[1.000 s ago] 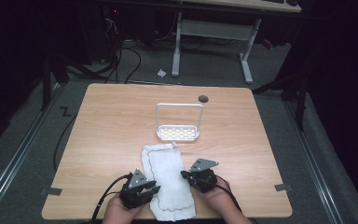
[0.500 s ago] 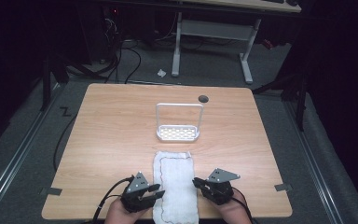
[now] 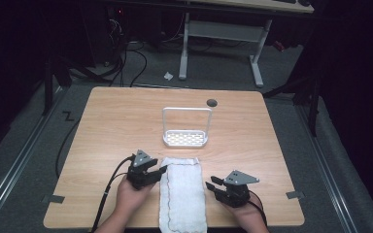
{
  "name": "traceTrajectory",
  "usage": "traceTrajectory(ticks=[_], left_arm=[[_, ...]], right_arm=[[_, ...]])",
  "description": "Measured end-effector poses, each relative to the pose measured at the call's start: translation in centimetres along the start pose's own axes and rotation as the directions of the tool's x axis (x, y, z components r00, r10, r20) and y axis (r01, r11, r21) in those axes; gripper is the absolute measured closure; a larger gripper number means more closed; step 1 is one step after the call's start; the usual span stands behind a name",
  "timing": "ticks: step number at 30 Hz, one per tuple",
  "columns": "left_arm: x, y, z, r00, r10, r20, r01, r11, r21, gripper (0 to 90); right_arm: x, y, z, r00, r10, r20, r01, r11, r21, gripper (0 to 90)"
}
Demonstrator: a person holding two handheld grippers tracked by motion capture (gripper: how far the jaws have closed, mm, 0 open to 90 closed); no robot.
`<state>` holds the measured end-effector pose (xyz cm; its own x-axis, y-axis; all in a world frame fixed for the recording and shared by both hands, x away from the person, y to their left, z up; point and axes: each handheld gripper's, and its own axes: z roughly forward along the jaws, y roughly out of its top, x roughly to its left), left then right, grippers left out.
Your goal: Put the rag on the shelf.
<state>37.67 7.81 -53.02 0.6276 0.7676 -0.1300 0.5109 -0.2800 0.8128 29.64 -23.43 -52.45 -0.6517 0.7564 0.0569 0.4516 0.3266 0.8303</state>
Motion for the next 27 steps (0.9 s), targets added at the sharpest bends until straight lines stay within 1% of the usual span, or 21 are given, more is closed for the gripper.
traceTrajectory(ticks=[1,2,4,5,7,8,11,12,13,15,16,17,18,19,20,21,22,24,25,26,27], left_arm=[[0.1,0.3,0.7,0.9993,0.005,-0.036,-0.004,0.9998,0.019,56.7],[0.1,0.3,0.7,0.9993,0.005,-0.036,-0.004,0.9998,0.019,57.5],[0.3,0.4,1.2,0.9993,-0.030,-0.021,0.031,0.9990,0.033,59.5],[0.3,0.3,1.4,0.9994,-0.032,-0.012,0.032,0.9988,0.038,59.5],[0.2,0.2,1.8,0.9995,-0.028,-0.016,0.028,0.9983,0.052,60.4],[0.1,0.1,1.9,0.9995,-0.028,-0.018,0.029,0.9985,0.048,61.2],[0.2,0.2,2.0,0.9979,-0.064,-0.006,0.064,0.9969,0.045,66.1],[0.2,0.2,2.1,0.9976,-0.069,-0.002,0.069,0.9967,0.043,71.6],[0.4,0.2,2.2,0.9951,-0.097,0.020,0.096,0.9943,0.046,74.4],[0.4,0.2,2.2,0.9945,-0.101,0.025,0.100,0.9938,0.048,76.6],[0.4,0.2,2.2,0.9946,-0.100,0.028,0.098,0.9939,0.050,80.6],[0.3,0.2,2.3,0.9950,-0.097,0.026,0.095,0.9942,0.051,80.6],[0.3,0.2,2.3,0.9951,-0.095,0.028,0.093,0.9943,0.052,81.5],[0.3,0.2,2.3,0.9949,-0.097,0.030,0.095,0.9941,0.053,81.9],[0.4,0.2,2.3,0.9944,-0.100,0.035,0.098,0.9937,0.054,82.2],[0.4,0.2,2.3,0.9944,-0.100,0.035,0.098,0.9937,0.054,82.2],[0.4,0.2,2.3,0.9946,-0.098,0.033,0.097,0.9939,0.054,82.2],[0.3,0.2,2.3,0.9950,-0.096,0.029,0.094,0.9942,0.052,82.2],[0.3,0.2,2.3,0.9948,-0.097,0.031,0.096,0.9940,0.053,82.2],[0.3,0.2,2.3,0.9948,-0.097,0.031,0.096,0.9940,0.053,82.3],[0.3,0.2,2.3,0.9947,-0.098,0.032,0.096,0.9940,0.053,82.3]], right_arm=[[-0.2,0.1,-0.3,0.9998,0.004,0.018,-0.004,1.000,-0.001,66.1],[-0.2,0.1,-0.3,0.9998,0.004,0.018,-0.004,1.000,-0.001,66.1],[-0.6,0.1,-0.7,0.9993,0.031,0.020,-0.030,0.999,-0.019,65.8],[-0.6,0.1,-0.7,0.9993,0.031,0.020,-0.030,0.999,-0.019,65.8],[-0.8,0.0,-0.6,0.9990,0.038,0.021,-0.038,0.999,-0.017,65.6],[-0.9,0.0,-0.6,0.9989,0.043,0.020,-0.043,0.999,-0.014,65.5],[-0.7,0.0,-0.2,0.9990,0.038,0.025,-0.037,0.999,-0.007,65.4],[-0.6,0.1,0.2,0.9982,0.017,0.058,-0.016,1.000,-0.005,65.0],[-0.5,0.3,0.4,0.9973,0.008,0.073,-0.007,1.000,-0.005,65.0],[-0.6,0.6,0.7,0.9965,0.011,0.083,-0.010,1.000,-0.008,65.0],[-0.8,1.5,1.5,0.9957,0.040,0.084,-0.040,0.999,-0.004,64.9],[-0.8,1.5,1.5,0.9957,0.040,0.084,-0.040,0.999,-0.004,64.9],[-0.9,2.0,2.0,0.9952,0.031,0.092,-0.031,1.000,-0.004,64.9],[-1.0,2.4,2.5,0.9947,0.037,0.095,-0.037,0.999,-0.009,64.8],[-1.3,3.4,3.7,0.9939,0.048,0.099,-0.047,0.999,-0.018,64.7],[-1.3,3.4,3.7,0.9939,0.048,0.099,-0.047,0.999,-0.018,64.7],[-1.5,3.8,4.3,0.9927,0.069,0.099,-0.068,0.998,-0.008,64.6],[-1.8,4.3,5.7,0.9918,0.089,0.092,-0.090,0.996,0.006,64.3],[-1.9,4.7,7.0,0.9914,0.091,0.093,-0.094,0.995,0.027,64.3],[-1.9,4.7,7.0,0.9914,0.091,0.093,-0.094,0.995,0.027,64.3],[-1.8,4.9,7.9,0.9904,0.085,0.109,-0.091,0.995,0.047,64.3]])
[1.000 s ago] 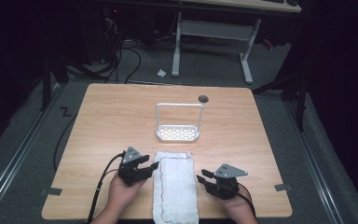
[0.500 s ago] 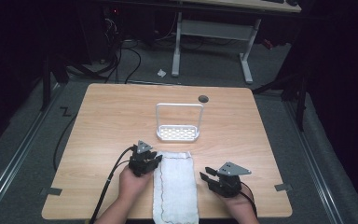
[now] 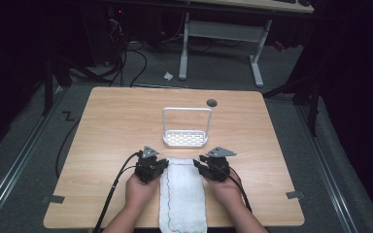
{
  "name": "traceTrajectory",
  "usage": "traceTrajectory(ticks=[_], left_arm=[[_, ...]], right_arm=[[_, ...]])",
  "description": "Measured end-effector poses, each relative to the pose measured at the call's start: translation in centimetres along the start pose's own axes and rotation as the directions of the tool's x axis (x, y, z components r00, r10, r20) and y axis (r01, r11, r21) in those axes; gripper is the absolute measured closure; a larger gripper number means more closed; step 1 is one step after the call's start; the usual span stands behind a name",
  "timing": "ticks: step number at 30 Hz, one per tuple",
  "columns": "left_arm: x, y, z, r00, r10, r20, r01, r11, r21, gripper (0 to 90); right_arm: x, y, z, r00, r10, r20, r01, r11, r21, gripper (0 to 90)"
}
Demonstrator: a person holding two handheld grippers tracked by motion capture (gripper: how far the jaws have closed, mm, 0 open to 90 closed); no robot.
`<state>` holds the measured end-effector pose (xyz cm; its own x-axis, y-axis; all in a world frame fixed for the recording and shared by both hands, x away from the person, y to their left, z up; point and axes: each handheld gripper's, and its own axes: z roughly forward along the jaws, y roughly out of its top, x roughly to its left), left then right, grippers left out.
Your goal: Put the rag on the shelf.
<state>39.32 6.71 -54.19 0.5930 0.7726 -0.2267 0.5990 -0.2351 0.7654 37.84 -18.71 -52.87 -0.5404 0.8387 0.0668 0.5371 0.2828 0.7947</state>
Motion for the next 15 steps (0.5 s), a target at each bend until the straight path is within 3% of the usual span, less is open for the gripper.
traceTrajectory(ticks=[5,10,12,15], left_arm=[[-0.1,0.0,0.0,1.0000,0.007,-0.006,-0.007,1.0000,0.000,82.3],[-0.3,0.0,0.0,0.9997,0.019,-0.017,-0.019,0.9998,-0.002,82.7],[-0.3,-0.1,-0.1,0.9995,0.024,-0.021,-0.024,0.9997,-0.008,84.0],[-0.1,-0.3,-0.6,0.9999,0.009,-0.005,-0.010,0.9984,-0.056,84.3]], right_arm=[[0.4,-0.3,1.3,0.9999,0.011,0.011,-0.012,0.999,0.048,66.0],[0.6,-0.4,1.2,1.0000,0.009,0.002,-0.009,0.999,0.041,83.0],[0.7,-0.4,1.2,0.9999,0.007,-0.007,-0.007,0.999,0.036,85.5],[0.9,-0.5,0.9,1.0000,-0.006,-0.006,0.006,1.000,0.007,85.7]])
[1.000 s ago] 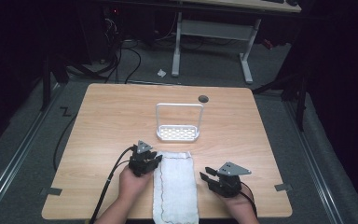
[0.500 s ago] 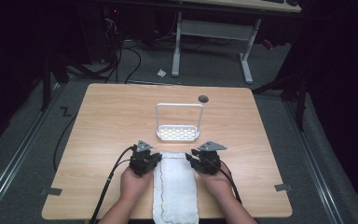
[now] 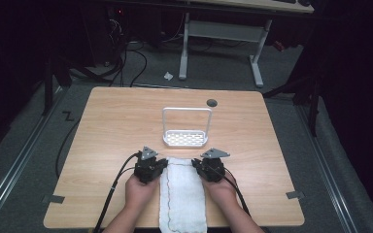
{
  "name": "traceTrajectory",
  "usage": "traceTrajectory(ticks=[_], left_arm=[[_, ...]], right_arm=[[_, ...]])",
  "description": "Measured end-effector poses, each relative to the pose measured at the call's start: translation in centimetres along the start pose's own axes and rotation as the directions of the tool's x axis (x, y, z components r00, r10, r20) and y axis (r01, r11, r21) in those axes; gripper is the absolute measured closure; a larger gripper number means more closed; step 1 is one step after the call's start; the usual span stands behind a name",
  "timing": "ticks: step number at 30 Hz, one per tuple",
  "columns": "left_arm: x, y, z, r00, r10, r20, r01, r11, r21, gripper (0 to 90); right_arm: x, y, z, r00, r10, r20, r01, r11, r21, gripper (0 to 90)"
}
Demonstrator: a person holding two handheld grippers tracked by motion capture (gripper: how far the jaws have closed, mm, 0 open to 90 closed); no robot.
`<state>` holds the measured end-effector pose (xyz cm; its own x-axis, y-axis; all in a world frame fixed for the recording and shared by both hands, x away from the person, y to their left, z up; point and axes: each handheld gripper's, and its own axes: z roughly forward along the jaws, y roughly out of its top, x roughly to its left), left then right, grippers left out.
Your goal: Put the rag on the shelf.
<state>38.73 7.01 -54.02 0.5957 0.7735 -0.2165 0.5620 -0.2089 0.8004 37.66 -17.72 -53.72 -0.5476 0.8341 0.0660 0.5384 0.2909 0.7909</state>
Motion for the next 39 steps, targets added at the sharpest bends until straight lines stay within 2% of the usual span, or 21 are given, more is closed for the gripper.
traceTrajectory(ticks=[8,13,16,18,21,22,24,26,27,28,29,30,31,32,33,34,35,37,38,39], left_arm=[[-0.3,-0.4,-0.7,0.9995,0.030,0.011,-0.029,0.9979,-0.059,84.3],[-0.5,-0.6,-1.0,0.9981,0.058,0.020,-0.056,0.9952,-0.080,84.4],[-1.5,-0.7,-1.4,0.9918,0.124,-0.029,-0.126,0.9894,-0.073,84.4],[-2.4,-0.7,-2.0,0.9879,0.144,-0.058,-0.149,0.9846,-0.091,84.5],[-3.5,-0.9,-3.6,0.9883,0.147,-0.041,-0.152,0.9678,-0.201,84.4],[-3.9,-1.1,-4.1,0.9875,0.152,-0.041,-0.157,0.9587,-0.237,84.4],[-4.4,-1.1,-4.8,0.9863,0.158,-0.048,-0.165,0.9459,-0.280,84.4],[-4.8,-0.7,-5.1,0.9866,0.160,-0.032,-0.162,0.9458,-0.281,84.5],[-5.0,-0.5,-5.4,0.9869,0.159,-0.025,-0.159,0.9430,-0.292,84.5],[-5.2,-0.3,-5.7,0.9865,0.162,-0.020,-0.161,0.9376,-0.308,84.5],[-5.4,-0.1,-6.1,0.9861,0.165,-0.019,-0.162,0.9312,-0.326,84.5],[-5.9,0.3,-7.1,0.9827,0.183,-0.026,-0.181,0.9171,-0.355,84.5],[-5.9,0.3,-7.1,0.9827,0.183,-0.026,-0.181,0.9171,-0.355,84.6],[-6.3,0.8,-8.1,0.9820,0.188,-0.021,-0.181,0.9042,-0.387,84.5],[-6.3,0.8,-8.1,0.9820,0.188,-0.021,-0.181,0.9042,-0.387,84.5],[-6.5,1.1,-8.5,0.9825,0.186,-0.014,-0.175,0.8997,-0.400,84.5],[-6.6,1.4,-8.9,0.9832,0.182,-0.006,-0.169,0.8987,-0.405,84.5],[-7.2,2.0,-9.7,0.9794,0.201,-0.020,-0.190,0.8832,-0.429,84.6],[-7.2,2.0,-9.7,0.9794,0.201,-0.020,-0.190,0.8832,-0.429,84.6],[-7.4,2.2,-9.9,0.9772,0.210,-0.030,-0.202,0.8770,-0.436,84.6]], right_arm=[[0.5,-0.2,-1.4,0.9999,-0.013,-0.003,0.013,0.998,-0.059,85.7],[1.3,-0.5,-2.4,0.9978,-0.064,0.018,0.065,0.994,-0.089,85.7],[2.0,-0.6,-3.4,0.9964,-0.083,0.019,0.085,0.990,-0.115,85.6],[2.4,-0.6,-4.2,0.9962,-0.085,0.019,0.087,0.987,-0.137,85.6],[3.1,-0.8,-5.5,0.9947,-0.097,0.033,0.101,0.979,-0.175,85.6],[3.2,-0.9,-5.8,0.9945,-0.098,0.039,0.103,0.977,-0.185,85.7],[3.4,-1.1,-6.6,0.9934,-0.104,0.049,0.112,0.971,-0.212,85.6],[3.6,-1.1,-7.4,0.9939,-0.100,0.047,0.108,0.966,-0.235,85.6],[3.6,-1.0,-7.8,0.9946,-0.095,0.043,0.103,0.962,-0.253,85.6],[3.8,-0.7,-8.8,0.9931,-0.104,0.053,0.115,0.951,-0.286,85.6],[3.8,-0.7,-8.8,0.9931,-0.104,0.053,0.115,0.951,-0.286,85.6],[3.9,-0.4,-9.7,0.9920,-0.112,0.058,0.125,0.940,-0.319,85.6],[3.9,-0.4,-9.7,0.9920,-0.112,0.058,0.125,0.940,-0.319,85.6],[4.1,-0.1,-10.4,0.9895,-0.125,0.072,0.143,0.927,-0.346,85.6],[4.1,-0.1,-10.4,0.9895,-0.125,0.072,0.143,0.927,-0.346,85.6],[4.2,0.1,-10.7,0.9884,-0.129,0.080,0.149,0.921,-0.359,85.6],[4.2,0.2,-11.0,0.9879,-0.131,0.084,0.152,0.916,-0.372,85.6],[4.4,0.8,-11.7,0.9884,-0.125,0.086,0.149,0.903,-0.402,85.7],[4.5,1.0,-11.9,0.9873,-0.129,0.093,0.156,0.898,-0.412,85.6],[4.5,1.0,-11.9,0.9873,-0.129,0.093,0.156,0.898,-0.412,85.6]])
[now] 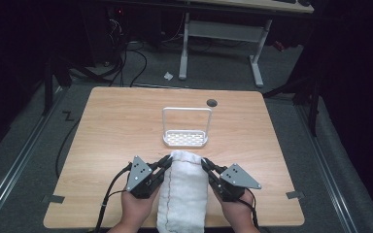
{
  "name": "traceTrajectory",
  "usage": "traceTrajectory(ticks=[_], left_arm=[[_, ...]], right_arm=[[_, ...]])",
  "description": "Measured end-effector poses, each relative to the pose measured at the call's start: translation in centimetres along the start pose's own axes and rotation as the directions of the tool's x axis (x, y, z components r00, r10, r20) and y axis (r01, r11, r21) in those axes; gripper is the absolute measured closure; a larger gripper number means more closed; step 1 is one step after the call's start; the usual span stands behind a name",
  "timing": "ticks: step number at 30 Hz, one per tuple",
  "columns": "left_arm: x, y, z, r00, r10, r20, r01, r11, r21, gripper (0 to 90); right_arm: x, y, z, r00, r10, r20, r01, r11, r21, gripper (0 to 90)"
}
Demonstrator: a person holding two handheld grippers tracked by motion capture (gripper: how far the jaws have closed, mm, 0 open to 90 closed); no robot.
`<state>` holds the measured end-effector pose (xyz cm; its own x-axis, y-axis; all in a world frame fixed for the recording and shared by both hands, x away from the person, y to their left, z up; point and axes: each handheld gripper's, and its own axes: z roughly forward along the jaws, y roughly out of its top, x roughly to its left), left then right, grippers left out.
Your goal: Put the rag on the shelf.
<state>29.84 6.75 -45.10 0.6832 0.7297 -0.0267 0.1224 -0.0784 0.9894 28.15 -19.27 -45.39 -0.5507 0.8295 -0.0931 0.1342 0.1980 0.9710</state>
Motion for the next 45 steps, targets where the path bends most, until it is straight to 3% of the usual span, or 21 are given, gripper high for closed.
traceTrajectory(ticks=[10,22,30,35,39,45], left_arm=[[0.3,3.0,0.0,0.9998,-0.009,-0.016,0.008,0.9978,-0.065,84.9],[0.8,7.4,0.4,0.9978,0.052,-0.041,-0.057,0.9875,-0.147,85.2],[1.2,9.6,0.9,0.9970,0.062,-0.047,-0.070,0.9792,-0.190,85.3],[1.5,10.8,1.1,0.9972,0.065,-0.038,-0.071,0.9761,-0.206,85.3],[2.1,11.5,1.8,0.9979,0.058,-0.026,-0.062,0.9799,-0.189,85.2],[2.6,12.8,2.9,0.9932,0.107,-0.046,-0.114,0.9740,-0.196,85.4]], right_arm=[[-0.5,3.2,-0.5,0.9999,-0.015,0.004,0.016,0.994,-0.105,85.7],[-2.0,7.9,-0.8,0.9984,-0.049,0.030,0.054,0.977,-0.206,85.8],[-2.7,10.4,-1.1,0.9968,-0.063,0.049,0.073,0.965,-0.253,85.8],[-3.1,11.2,-1.0,0.9957,-0.074,0.055,0.086,0.962,-0.258,85.8],[-3.6,11.9,-0.7,0.9963,-0.070,0.051,0.081,0.964,-0.255,85.9],[-4.7,13.2,-0.1,0.9974,-0.058,0.043,0.067,0.966,-0.249,85.9]])
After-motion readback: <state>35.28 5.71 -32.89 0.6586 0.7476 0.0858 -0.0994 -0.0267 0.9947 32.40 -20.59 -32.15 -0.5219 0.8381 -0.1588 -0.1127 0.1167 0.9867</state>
